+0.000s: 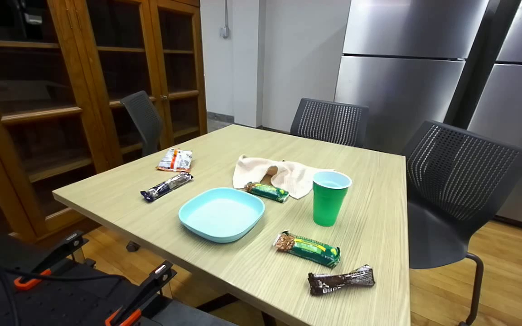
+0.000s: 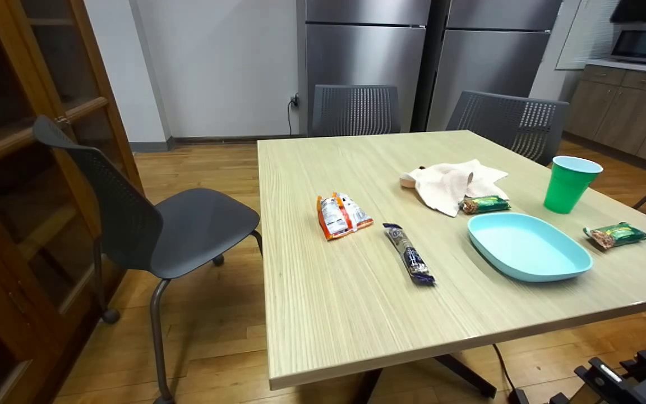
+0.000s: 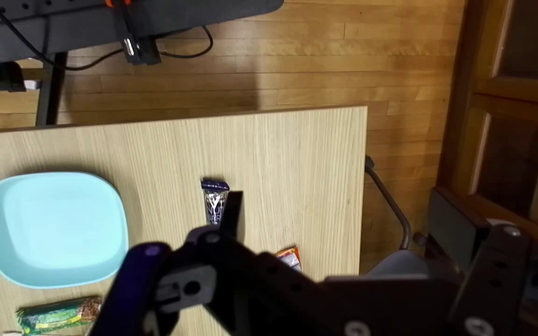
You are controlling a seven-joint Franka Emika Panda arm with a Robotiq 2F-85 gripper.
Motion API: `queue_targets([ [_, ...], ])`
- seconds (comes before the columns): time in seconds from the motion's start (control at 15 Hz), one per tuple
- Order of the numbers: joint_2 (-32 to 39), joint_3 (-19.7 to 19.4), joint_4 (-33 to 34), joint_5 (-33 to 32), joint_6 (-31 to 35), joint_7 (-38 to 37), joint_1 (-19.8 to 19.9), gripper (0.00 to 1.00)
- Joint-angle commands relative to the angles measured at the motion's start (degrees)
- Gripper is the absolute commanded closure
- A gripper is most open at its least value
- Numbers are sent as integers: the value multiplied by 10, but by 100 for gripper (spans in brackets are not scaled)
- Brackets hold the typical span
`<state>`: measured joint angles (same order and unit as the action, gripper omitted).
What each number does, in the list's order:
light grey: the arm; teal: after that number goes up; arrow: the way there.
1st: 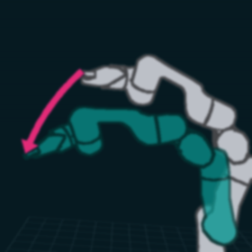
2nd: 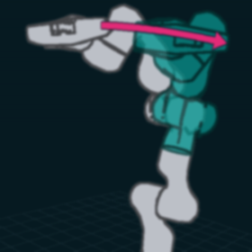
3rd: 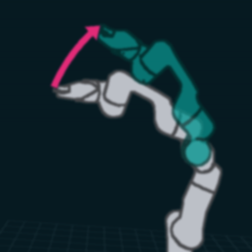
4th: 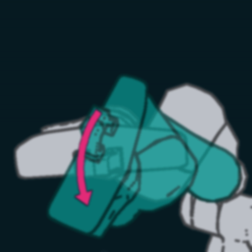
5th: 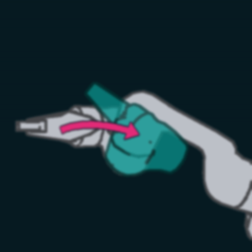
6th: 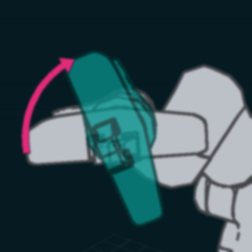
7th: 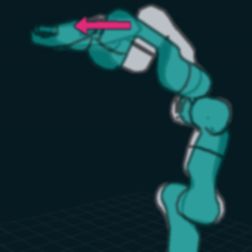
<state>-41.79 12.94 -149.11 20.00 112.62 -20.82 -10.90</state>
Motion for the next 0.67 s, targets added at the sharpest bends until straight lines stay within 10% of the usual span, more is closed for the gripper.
queue_targets([
  [0.0,62,-4,6,-1,75,32,18,0],
  [0.6,258,-48,21,58,321,58,8,0],
])
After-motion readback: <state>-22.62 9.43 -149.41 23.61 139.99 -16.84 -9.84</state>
